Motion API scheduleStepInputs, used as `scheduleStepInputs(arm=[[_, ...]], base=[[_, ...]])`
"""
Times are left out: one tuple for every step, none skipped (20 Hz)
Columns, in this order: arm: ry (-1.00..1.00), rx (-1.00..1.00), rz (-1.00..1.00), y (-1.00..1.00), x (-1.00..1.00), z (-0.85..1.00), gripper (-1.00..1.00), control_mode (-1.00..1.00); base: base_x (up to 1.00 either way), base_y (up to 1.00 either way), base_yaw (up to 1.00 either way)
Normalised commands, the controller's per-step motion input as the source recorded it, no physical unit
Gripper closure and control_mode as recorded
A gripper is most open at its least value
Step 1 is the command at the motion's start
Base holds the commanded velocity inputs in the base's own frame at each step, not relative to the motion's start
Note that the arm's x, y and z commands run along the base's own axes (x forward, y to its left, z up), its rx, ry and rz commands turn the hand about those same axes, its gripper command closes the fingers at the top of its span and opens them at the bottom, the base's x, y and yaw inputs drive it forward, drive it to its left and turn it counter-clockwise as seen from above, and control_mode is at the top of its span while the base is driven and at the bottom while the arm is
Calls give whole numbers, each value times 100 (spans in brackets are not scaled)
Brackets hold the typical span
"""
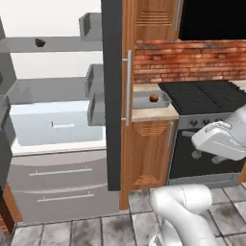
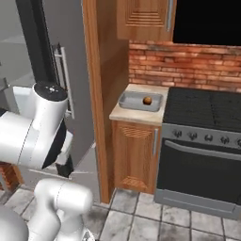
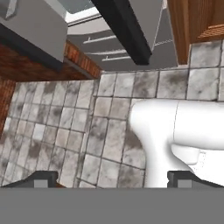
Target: Pick the kiwi and orange from the fridge and place them inside the tupperware on the counter.
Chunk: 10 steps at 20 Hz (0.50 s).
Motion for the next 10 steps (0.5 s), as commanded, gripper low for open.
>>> scheduleStepInputs(arm=[[0, 0, 0, 0, 0, 0, -100, 100], [0, 0, 0, 0, 0, 0, -100, 100], [0, 0, 0, 0, 0, 0, -100, 100], [0, 0, 0, 0, 0, 0, -100, 100], [0, 0, 0, 0, 0, 0, -100, 100], [0, 0, 0, 0, 0, 0, -100, 100], [0, 0, 0, 0, 0, 0, -100, 100], [0, 0, 0, 0, 0, 0, -100, 100], [0, 0, 0, 0, 0, 0, -100, 100], [0, 0, 0, 0, 0, 0, -100, 100]], base=[[-100, 54, 28], [-100, 51, 29], [-100, 52, 29], [-100, 54, 28], [-95, 58, 26], [-74, 65, 21], [-43, 75, 10], [-9, 83, 0], [0, 87, 0], [0, 92, 0]])
